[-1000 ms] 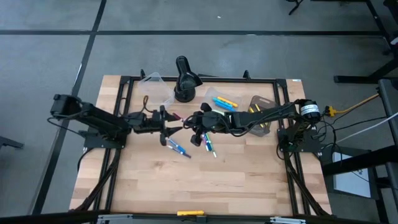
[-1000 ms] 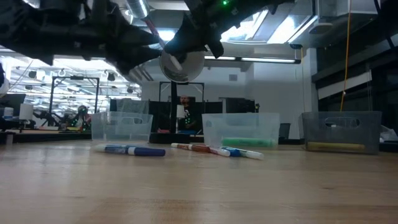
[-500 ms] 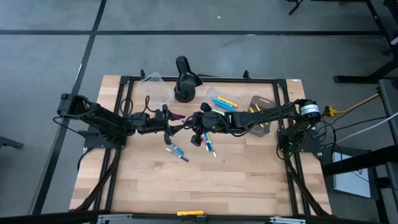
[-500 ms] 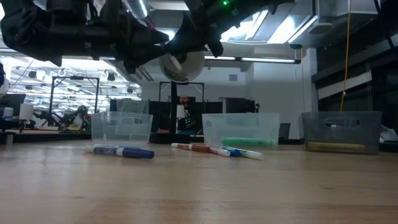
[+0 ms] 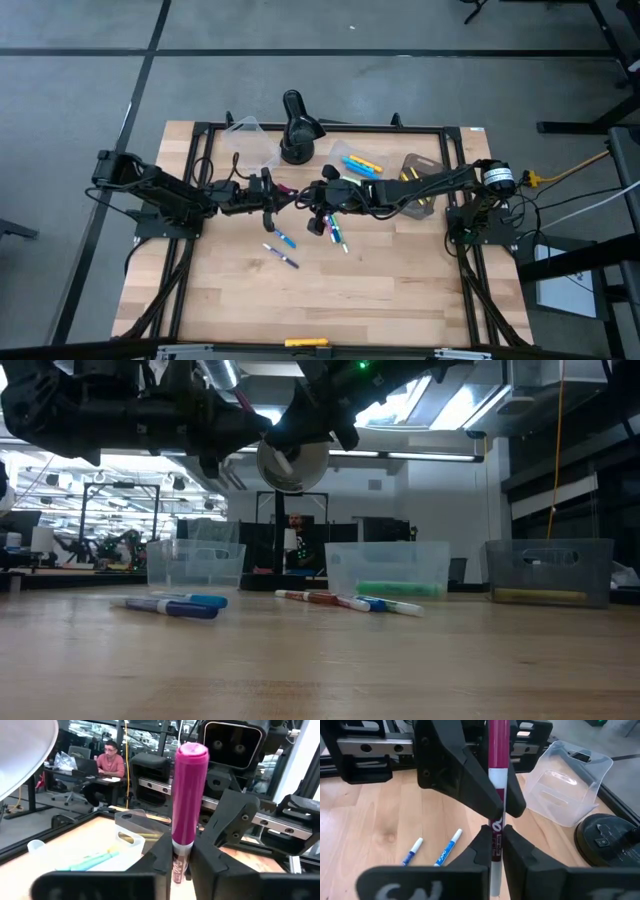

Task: Pick & Place Markers
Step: Put the pink marker in the left transparent bin

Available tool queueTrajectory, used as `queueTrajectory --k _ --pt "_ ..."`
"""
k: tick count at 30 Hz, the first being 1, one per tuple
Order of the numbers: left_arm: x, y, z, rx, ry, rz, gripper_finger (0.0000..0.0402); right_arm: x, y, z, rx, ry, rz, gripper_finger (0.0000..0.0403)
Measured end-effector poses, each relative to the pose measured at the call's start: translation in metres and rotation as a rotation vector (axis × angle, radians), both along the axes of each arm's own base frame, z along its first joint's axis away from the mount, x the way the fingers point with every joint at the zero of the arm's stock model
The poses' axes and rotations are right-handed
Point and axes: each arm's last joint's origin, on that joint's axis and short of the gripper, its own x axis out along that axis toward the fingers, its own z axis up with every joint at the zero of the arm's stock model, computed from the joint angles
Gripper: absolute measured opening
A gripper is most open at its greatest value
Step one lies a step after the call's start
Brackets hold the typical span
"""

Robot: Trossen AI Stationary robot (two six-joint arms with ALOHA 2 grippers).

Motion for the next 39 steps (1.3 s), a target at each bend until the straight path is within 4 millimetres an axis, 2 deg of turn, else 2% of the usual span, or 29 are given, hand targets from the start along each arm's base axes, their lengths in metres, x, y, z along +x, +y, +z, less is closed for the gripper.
queueTrajectory --k 9,14,21,26,39 --pt "0.000 0.000 0.000 -0.006 0.001 -0.003 0.0034 0.000 0.000 0.000 0.001 -0.001 -0.001 0.0062" --pt "0.000 0.000 -0.002 -0.006 0.024 0.000 0.0034 -0.002 0.000 -0.003 0.018 0.033 -0.013 0.0104" --pt "-0.004 0.001 -0.001 0.031 0.089 0.033 0.0034 -0.011 -0.001 -0.018 0.083 0.193 -0.059 0.0171" --pt "-0.014 0.004 0.005 0.092 0.163 0.147 0.0034 -0.018 -0.001 -0.026 0.130 0.287 -0.105 0.0192" --pt "-0.053 0.016 0.026 0.315 0.353 0.577 0.0034 -0.025 -0.002 -0.032 0.133 0.380 -0.126 0.0194"
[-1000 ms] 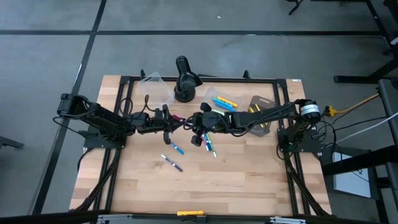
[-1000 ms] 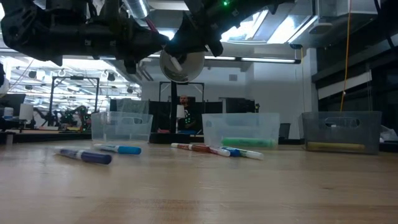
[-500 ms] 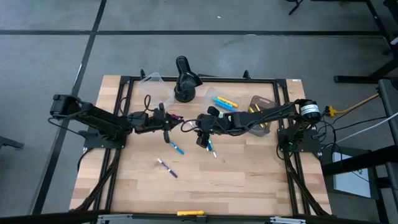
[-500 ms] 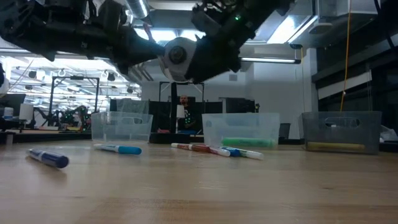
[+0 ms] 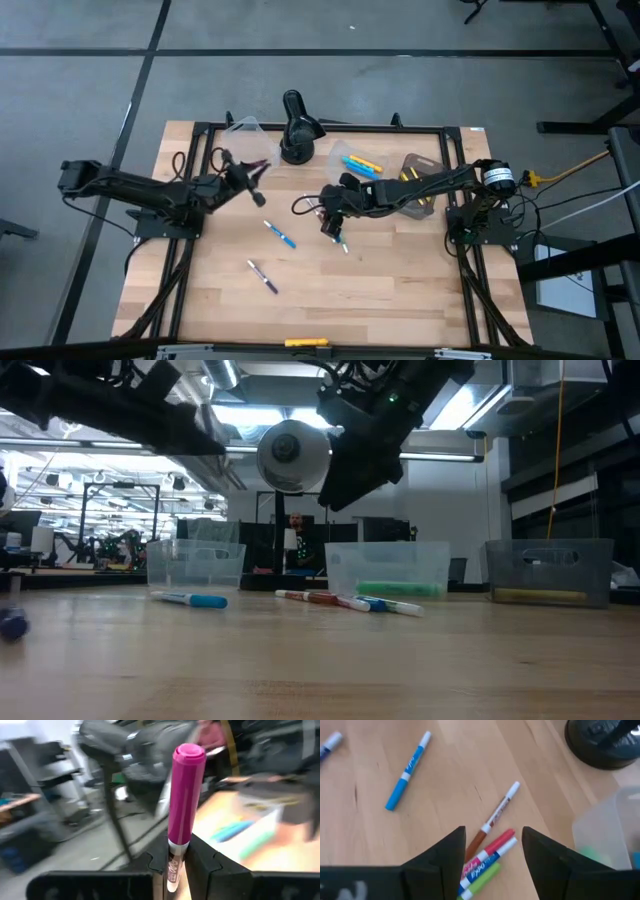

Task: Pick & Place Markers
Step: Put the pink marker in the left transparent bin

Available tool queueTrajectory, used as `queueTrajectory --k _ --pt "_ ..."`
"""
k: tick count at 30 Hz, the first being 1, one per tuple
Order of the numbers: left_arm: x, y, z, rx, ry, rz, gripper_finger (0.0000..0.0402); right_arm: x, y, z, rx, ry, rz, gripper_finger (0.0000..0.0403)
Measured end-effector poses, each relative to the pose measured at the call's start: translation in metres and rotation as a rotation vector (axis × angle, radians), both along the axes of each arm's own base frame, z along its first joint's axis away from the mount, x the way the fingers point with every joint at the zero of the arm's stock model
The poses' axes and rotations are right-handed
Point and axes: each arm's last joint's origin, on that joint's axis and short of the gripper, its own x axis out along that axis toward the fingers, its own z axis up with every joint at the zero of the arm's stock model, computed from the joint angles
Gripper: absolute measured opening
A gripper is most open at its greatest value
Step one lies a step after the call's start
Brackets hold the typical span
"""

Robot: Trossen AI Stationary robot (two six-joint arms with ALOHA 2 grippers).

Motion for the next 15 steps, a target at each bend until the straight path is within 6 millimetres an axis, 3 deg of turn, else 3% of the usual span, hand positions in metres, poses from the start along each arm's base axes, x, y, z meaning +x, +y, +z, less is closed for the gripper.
queueTrajectory --k 8,15 --pt "-0.012 0.015 -0.002 0.105 0.168 0.246 0.0034 -0.002 0.000 -0.002 -0.014 0.034 0.004 0.0194" --pt "-0.016 0.030 -0.015 0.142 0.385 0.298 0.0034 -0.003 0.000 -0.003 -0.025 0.050 0.014 0.0194"
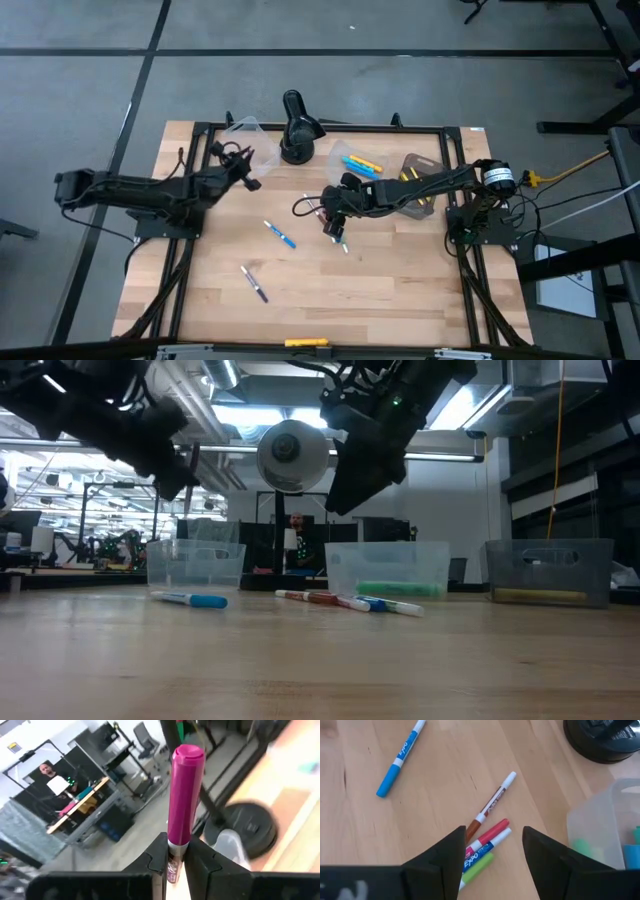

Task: Pick & Place Markers
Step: Put the pink marker in the left transparent bin

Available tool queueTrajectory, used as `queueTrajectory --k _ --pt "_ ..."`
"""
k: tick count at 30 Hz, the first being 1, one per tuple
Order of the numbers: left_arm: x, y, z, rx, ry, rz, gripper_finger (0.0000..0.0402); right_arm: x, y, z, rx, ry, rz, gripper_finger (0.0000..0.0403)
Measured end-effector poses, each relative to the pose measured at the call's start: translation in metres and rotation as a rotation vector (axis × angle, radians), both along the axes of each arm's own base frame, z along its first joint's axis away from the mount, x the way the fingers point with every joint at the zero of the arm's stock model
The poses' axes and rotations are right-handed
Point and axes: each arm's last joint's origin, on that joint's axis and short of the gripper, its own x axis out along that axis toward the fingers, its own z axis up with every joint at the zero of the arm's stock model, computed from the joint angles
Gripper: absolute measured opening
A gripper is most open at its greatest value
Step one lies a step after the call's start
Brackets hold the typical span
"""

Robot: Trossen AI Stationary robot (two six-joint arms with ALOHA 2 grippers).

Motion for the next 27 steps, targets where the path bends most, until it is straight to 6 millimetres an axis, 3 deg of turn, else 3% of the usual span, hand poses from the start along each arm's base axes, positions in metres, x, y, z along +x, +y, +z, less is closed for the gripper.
queueTrajectory --k 6,27 --pt "-0.003 0.009 -0.009 0.010 0.173 -0.001 0.0034 0.000 0.000 0.000 0.000 -0.001 0.000 0.0194" --pt "0.007 0.034 -0.050 -0.091 0.472 -0.003 0.0047 0.001 0.000 0.001 0.005 -0.017 -0.006 0.0194"
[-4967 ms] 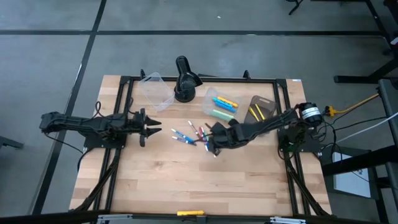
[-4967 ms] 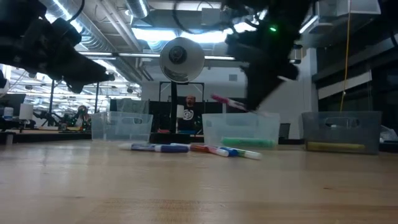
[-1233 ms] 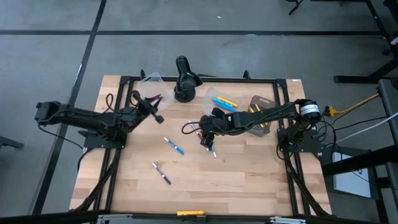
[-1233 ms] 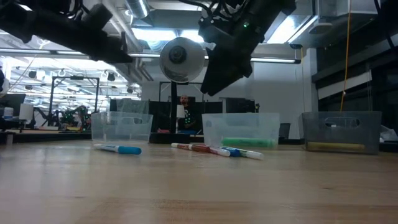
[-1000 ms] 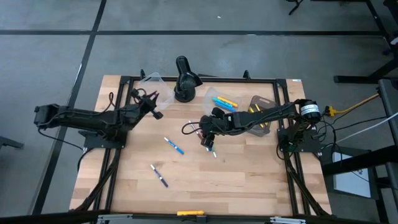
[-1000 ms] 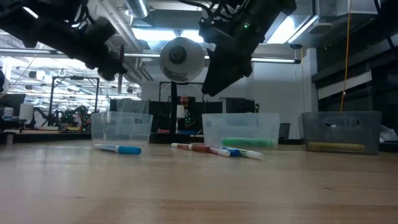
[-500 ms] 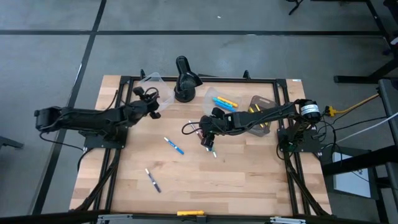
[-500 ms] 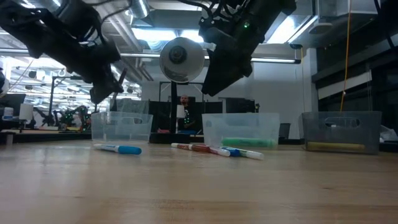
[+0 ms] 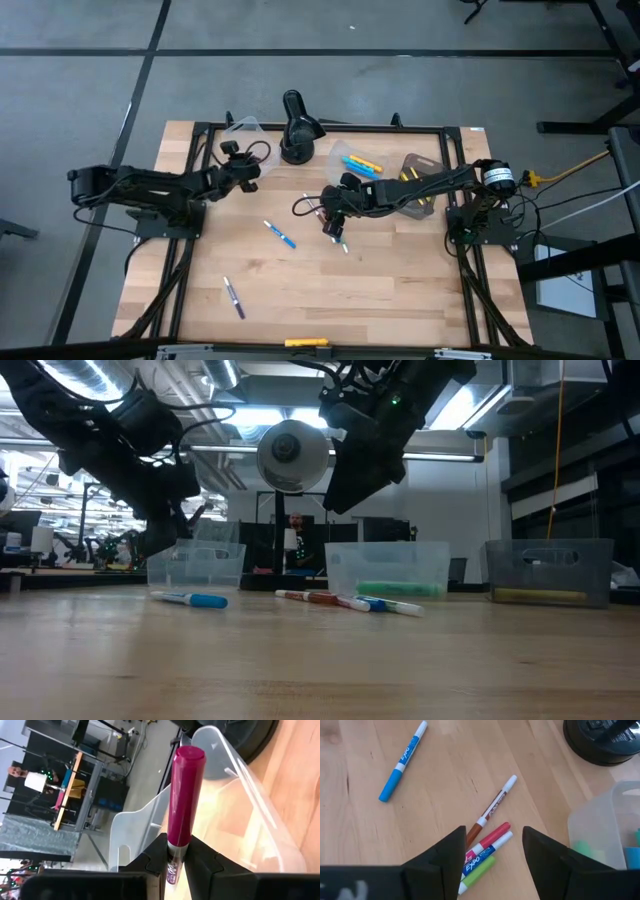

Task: Pick & Place Markers
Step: Put the pink marker in the left transparent bin, then put the light blue marker in the left transparent bin

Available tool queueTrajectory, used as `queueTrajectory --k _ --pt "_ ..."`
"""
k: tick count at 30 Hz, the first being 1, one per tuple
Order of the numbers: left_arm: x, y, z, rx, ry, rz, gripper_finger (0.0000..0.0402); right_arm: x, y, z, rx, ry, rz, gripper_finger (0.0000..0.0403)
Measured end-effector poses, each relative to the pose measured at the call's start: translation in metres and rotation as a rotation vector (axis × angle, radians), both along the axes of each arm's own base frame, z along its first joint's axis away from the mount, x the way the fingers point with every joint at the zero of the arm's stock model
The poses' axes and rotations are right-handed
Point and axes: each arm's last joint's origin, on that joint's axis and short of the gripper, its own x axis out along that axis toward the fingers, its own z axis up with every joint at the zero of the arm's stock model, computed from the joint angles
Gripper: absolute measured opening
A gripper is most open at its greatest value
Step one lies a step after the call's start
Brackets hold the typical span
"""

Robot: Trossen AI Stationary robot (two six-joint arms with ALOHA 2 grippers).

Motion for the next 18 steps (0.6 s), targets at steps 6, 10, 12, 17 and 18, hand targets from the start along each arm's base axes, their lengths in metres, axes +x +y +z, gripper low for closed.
queueTrajectory --k 6,10,12,17,18 --pt "0.0001 0.0002 -0.0002 0.004 -0.001 0.007 0.0066 -0.0001 0.0000 -0.0002 0.000 0.001 0.000 0.0194" --pt "-0.0006 0.0006 0.0002 0.021 0.006 0.032 0.0081 0.0000 0.0000 -0.0004 0.000 0.001 0.000 0.0194" --pt "-0.0008 0.0007 0.0004 0.028 0.008 0.042 0.0090 0.0000 0.0000 -0.0004 0.000 0.001 0.000 0.0194" --pt "-0.0010 0.0008 0.0005 0.029 0.002 0.051 0.0119 0.0000 0.0000 -0.0005 0.000 0.002 0.000 0.0194" --pt "-0.0010 0.0008 0.0005 0.029 0.002 0.051 0.0124 0.0000 0.0000 -0.0005 0.000 0.002 0.000 0.0194"
